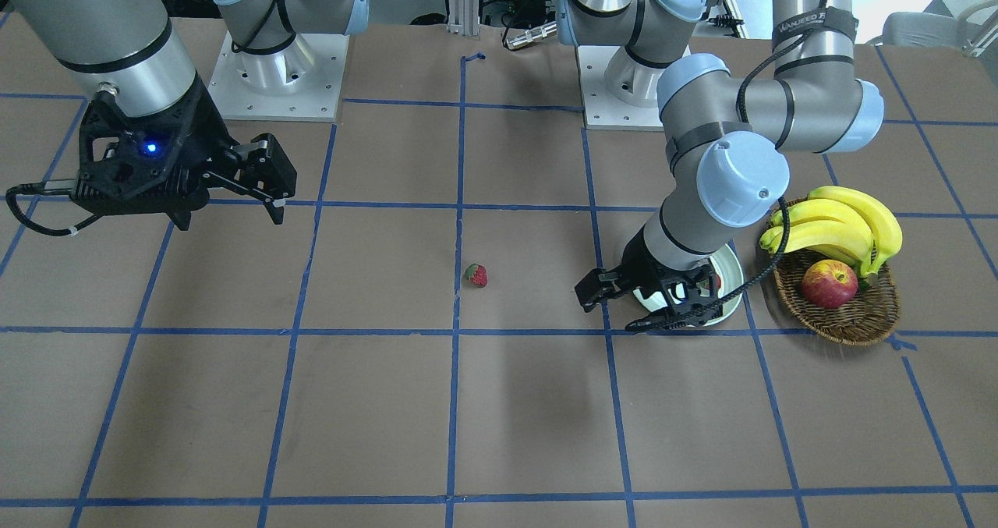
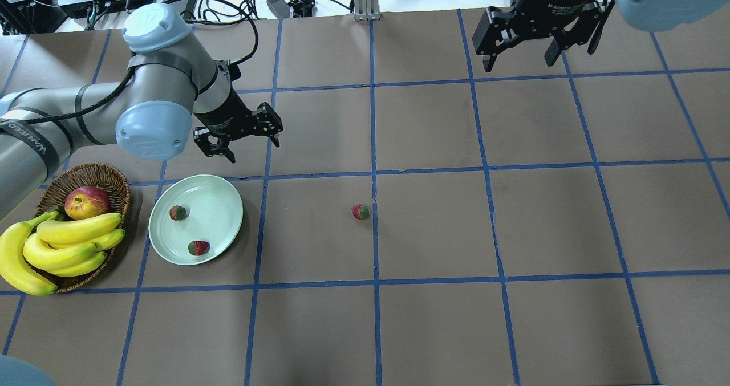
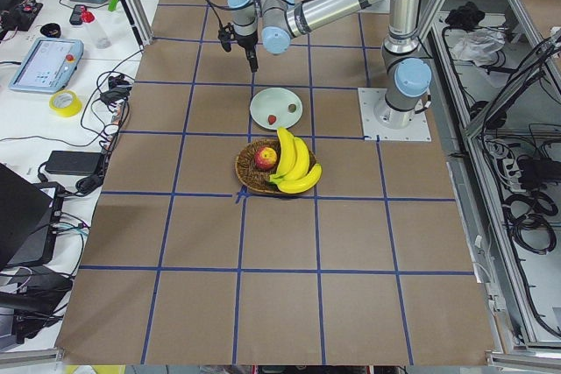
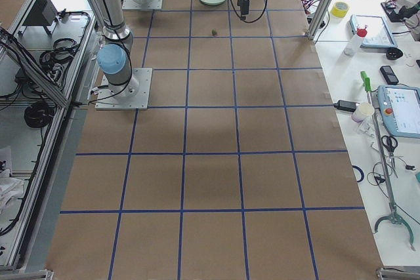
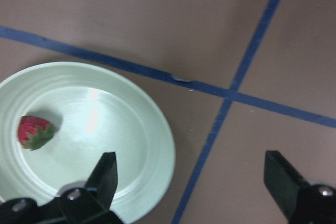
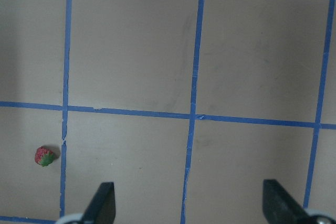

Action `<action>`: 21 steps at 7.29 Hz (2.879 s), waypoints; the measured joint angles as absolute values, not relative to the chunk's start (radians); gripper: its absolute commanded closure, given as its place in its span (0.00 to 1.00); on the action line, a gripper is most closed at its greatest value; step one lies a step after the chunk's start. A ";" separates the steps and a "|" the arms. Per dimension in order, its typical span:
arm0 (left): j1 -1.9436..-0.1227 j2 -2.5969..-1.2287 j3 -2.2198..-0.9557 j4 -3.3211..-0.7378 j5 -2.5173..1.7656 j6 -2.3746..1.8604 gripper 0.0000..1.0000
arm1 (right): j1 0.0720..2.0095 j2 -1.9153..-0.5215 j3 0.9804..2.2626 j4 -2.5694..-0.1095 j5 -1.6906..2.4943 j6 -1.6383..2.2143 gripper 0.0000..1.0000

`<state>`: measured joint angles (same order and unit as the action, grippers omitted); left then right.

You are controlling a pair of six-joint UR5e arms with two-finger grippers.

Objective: Collect all strawberries into plate
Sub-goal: 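Reach the left gripper to the last strawberry and grasp it, then carry the last strawberry to the plate and release it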

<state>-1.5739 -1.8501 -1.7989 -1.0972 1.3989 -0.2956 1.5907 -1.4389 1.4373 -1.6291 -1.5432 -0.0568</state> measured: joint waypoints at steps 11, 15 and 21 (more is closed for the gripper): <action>-1.812 -2.023 -1.861 -1.026 1.304 -0.839 0.29 | 1.588 -1.451 1.434 -1.628 -1.559 -0.059 0.00; -1.812 -2.030 -1.874 -1.021 1.247 -0.841 1.00 | 1.586 -1.461 1.436 -1.622 -1.565 -0.058 0.00; -1.746 -1.958 -1.775 -1.104 1.416 -0.754 1.00 | 1.585 -1.460 1.436 -1.626 -1.565 -0.058 0.00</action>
<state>-1.7463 -1.9579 -1.7749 -1.1036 1.4155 -0.7543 1.5849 -1.4604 1.4362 -1.6256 -1.5647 -0.0583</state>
